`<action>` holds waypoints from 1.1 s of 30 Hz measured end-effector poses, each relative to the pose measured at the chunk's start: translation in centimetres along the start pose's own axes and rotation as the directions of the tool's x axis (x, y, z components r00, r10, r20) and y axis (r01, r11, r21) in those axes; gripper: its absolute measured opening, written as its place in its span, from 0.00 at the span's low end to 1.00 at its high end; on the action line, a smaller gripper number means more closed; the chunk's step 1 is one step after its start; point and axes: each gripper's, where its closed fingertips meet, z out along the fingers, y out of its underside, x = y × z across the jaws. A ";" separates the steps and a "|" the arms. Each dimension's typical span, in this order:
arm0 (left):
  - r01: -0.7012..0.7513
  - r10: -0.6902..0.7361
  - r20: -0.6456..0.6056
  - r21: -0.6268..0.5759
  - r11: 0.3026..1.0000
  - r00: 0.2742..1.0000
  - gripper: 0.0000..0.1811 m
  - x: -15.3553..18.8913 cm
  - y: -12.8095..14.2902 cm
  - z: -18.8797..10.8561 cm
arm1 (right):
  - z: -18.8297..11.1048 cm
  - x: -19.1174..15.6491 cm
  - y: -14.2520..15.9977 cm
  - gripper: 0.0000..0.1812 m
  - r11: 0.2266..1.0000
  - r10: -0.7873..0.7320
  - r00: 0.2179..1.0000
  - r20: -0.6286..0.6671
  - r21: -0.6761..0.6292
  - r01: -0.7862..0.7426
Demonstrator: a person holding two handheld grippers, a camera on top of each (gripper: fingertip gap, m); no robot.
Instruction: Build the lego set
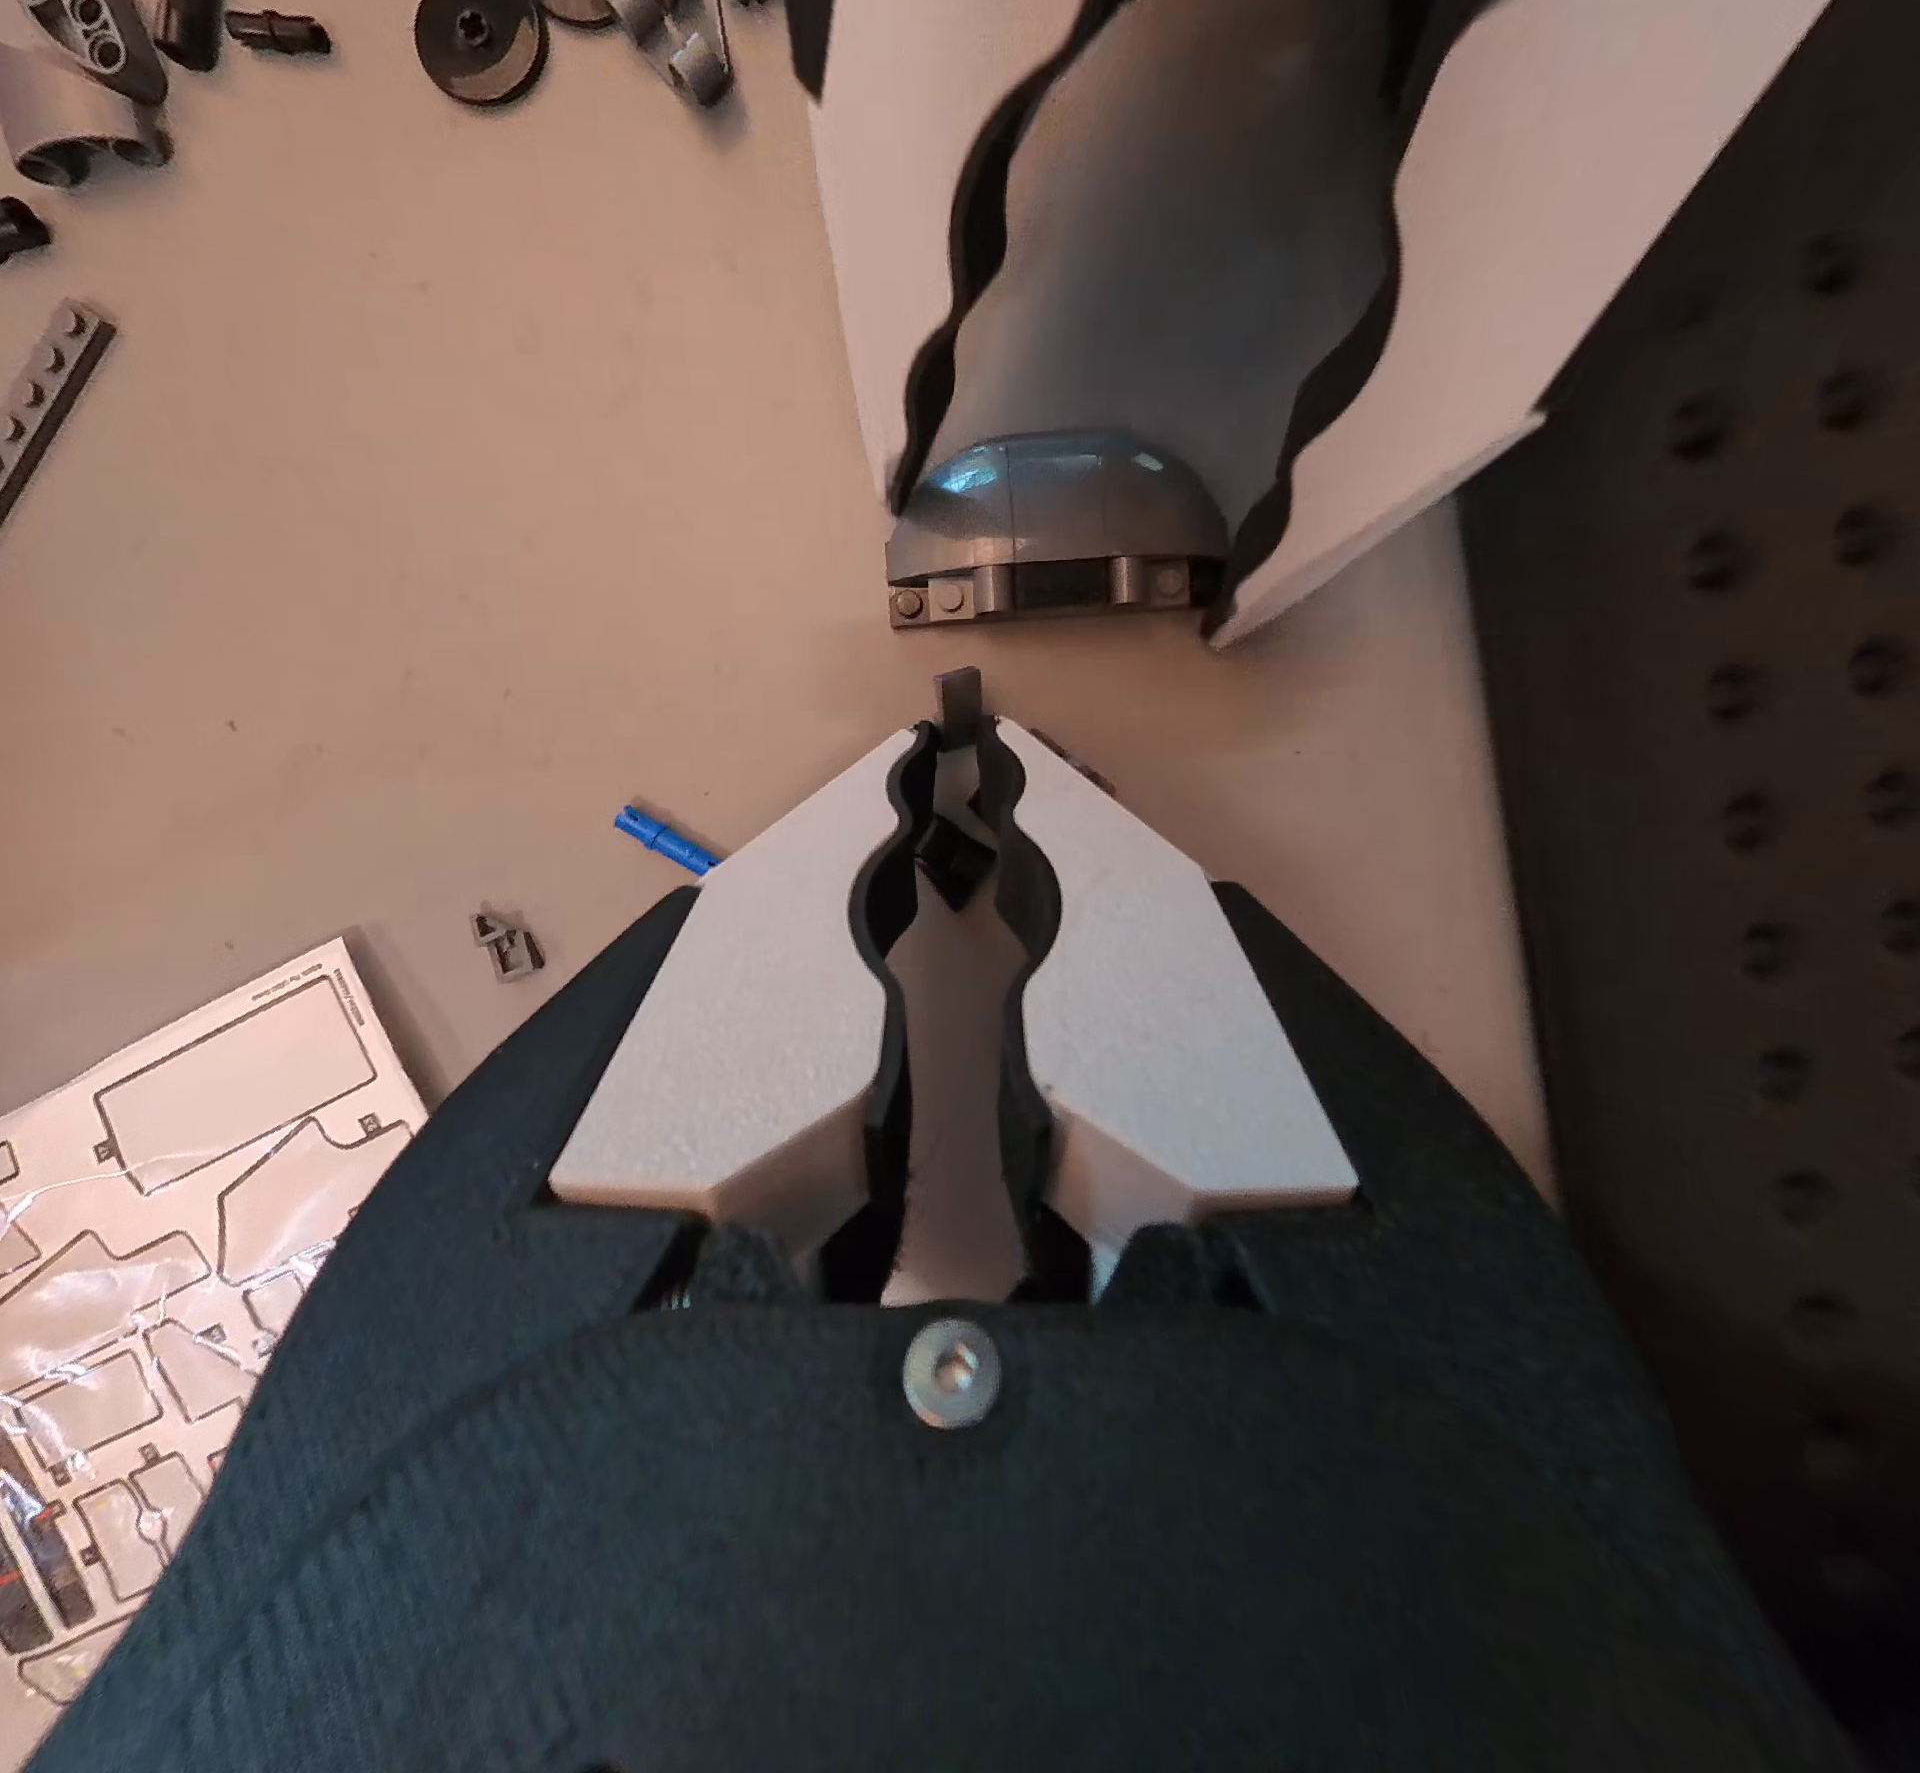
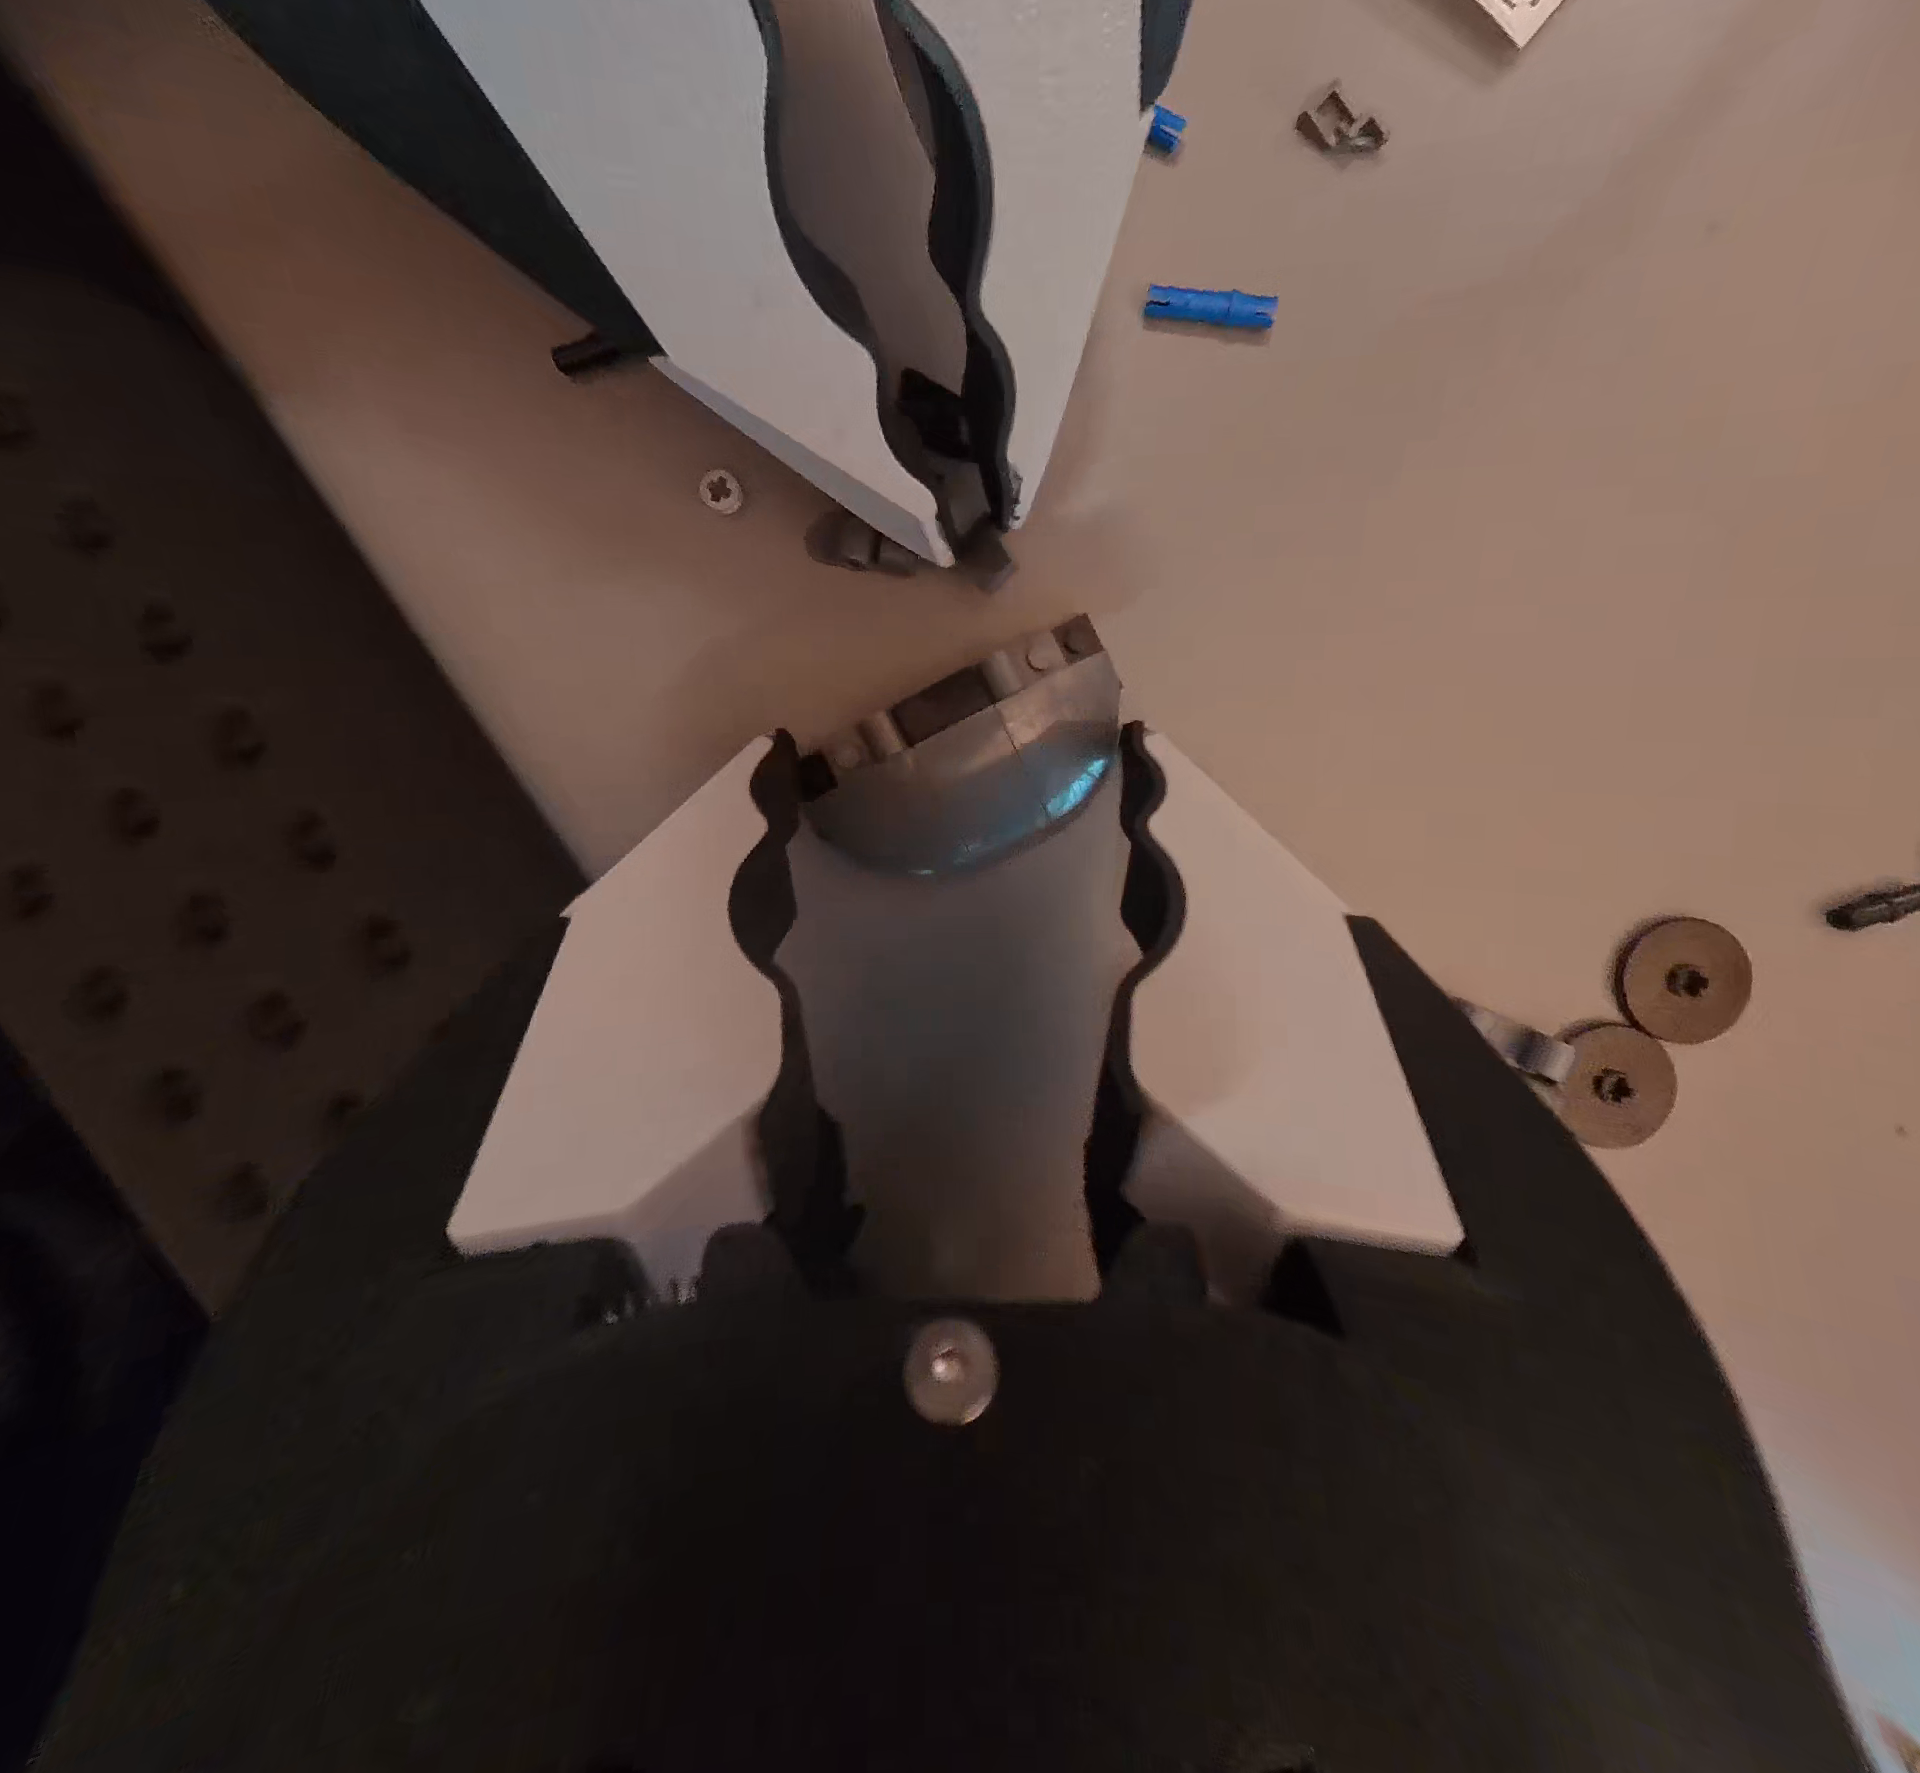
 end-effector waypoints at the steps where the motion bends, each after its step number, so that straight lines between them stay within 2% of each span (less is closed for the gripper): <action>1: 0.001 -0.001 0.002 0.003 1.000 1.000 0.03 0.0 0.0 -0.1 | 0.2 0.0 -0.1 0.36 1.000 -0.008 1.000 -0.007 0.004 0.008; 6: 0.006 -0.006 0.006 0.017 1.000 1.000 0.03 -0.1 -0.1 -0.4 | 0.1 0.1 -0.2 0.27 0.996 -0.094 0.995 0.039 -0.002 0.094; 11: -0.001 0.001 -0.010 0.045 0.999 1.000 0.03 0.2 -0.6 -0.5 | 0.4 0.6 -0.6 0.27 0.961 -0.272 0.948 0.166 0.003 0.276; 14: -0.007 0.008 -0.006 0.035 0.999 1.000 0.03 0.3 -0.6 -0.4 | 0.5 0.8 -0.7 0.26 0.898 -0.433 0.858 0.277 0.047 0.438; 19: -0.016 0.016 -0.017 0.030 0.999 1.000 0.03 0.6 -0.7 -0.2 | 0.3 1.0 -0.4 0.26 0.735 -0.654 0.645 0.395 0.132 0.665; 24: -0.025 0.025 -0.017 0.046 0.999 1.000 0.03 0.8 -1.3 -0.4 | 0.4 1.0 -0.6 0.26 0.673 -0.708 0.559 0.430 0.173 0.719; 28: -0.057 0.058 0.047 -0.037 0.998 0.997 0.03 -0.2 -0.4 0.2 | 0.4 0.9 -0.7 0.26 0.679 -0.713 0.555 0.428 0.222 0.700; 33: -0.076 0.078 0.084 -0.028 0.997 0.993 0.02 -0.6 -0.7 0.3 | 0.4 0.9 -0.7 0.26 0.679 -0.716 0.550 0.430 0.243 0.693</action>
